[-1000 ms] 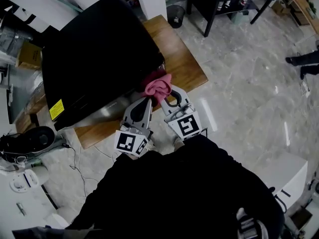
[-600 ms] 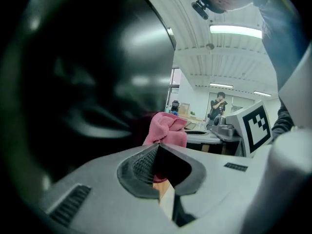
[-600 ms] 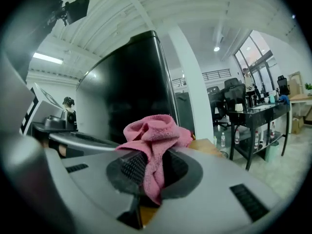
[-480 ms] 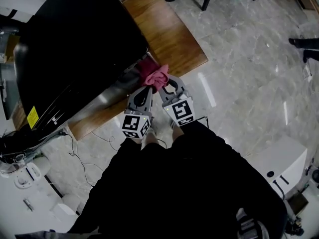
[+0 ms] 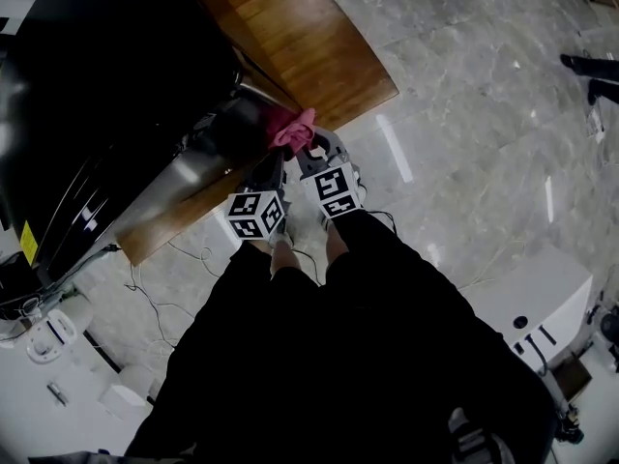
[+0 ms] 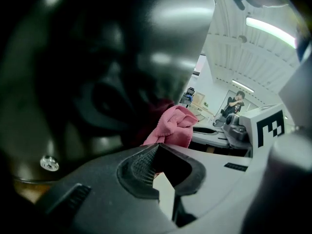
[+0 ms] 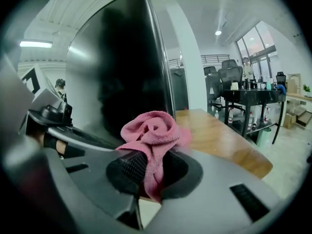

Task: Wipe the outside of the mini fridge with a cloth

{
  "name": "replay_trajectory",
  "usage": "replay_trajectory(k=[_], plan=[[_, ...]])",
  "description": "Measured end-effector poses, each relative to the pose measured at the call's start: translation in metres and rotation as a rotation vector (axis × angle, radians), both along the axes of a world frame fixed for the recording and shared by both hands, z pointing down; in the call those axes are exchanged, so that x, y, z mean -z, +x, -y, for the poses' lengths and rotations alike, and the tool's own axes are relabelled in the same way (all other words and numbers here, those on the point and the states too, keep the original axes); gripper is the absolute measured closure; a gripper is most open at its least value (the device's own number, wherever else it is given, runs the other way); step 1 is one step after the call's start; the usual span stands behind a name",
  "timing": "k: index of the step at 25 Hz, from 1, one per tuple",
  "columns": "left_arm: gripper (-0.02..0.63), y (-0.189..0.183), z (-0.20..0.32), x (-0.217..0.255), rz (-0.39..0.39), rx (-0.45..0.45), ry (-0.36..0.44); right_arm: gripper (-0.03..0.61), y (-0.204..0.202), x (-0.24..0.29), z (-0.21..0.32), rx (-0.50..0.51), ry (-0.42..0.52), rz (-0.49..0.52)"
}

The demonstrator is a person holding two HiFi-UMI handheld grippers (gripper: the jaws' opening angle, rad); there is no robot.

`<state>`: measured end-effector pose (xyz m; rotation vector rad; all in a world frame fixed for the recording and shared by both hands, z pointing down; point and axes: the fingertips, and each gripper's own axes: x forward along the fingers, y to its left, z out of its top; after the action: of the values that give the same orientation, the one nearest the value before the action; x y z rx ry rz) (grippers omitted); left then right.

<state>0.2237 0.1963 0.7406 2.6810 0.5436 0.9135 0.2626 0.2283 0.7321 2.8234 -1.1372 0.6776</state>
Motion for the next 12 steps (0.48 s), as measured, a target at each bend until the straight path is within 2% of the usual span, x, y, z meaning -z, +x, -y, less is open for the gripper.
replay_trajectory(k=[3,5,9,12], plan=[[0.609,0.000,-0.005,-0.008,0.023,-0.005,0.001,0.522,0.003,-0.016,-0.005,0.003,-0.024,0.046],[0.609,-0.003,-0.012,-0.003,0.016,-0.008,-0.005,0.523,0.002,-0.009,-0.015,0.015,-0.002,0.029],[0.609,-0.012,-0.027,0.036,-0.080,-0.062,-0.012,0.523,-0.012,0.034,-0.040,0.041,0.088,-0.064],[0.609,-0.043,-0.022,0.090,-0.151,-0.151,-0.003,0.523,-0.044,0.086,-0.039,0.069,0.108,-0.118]])
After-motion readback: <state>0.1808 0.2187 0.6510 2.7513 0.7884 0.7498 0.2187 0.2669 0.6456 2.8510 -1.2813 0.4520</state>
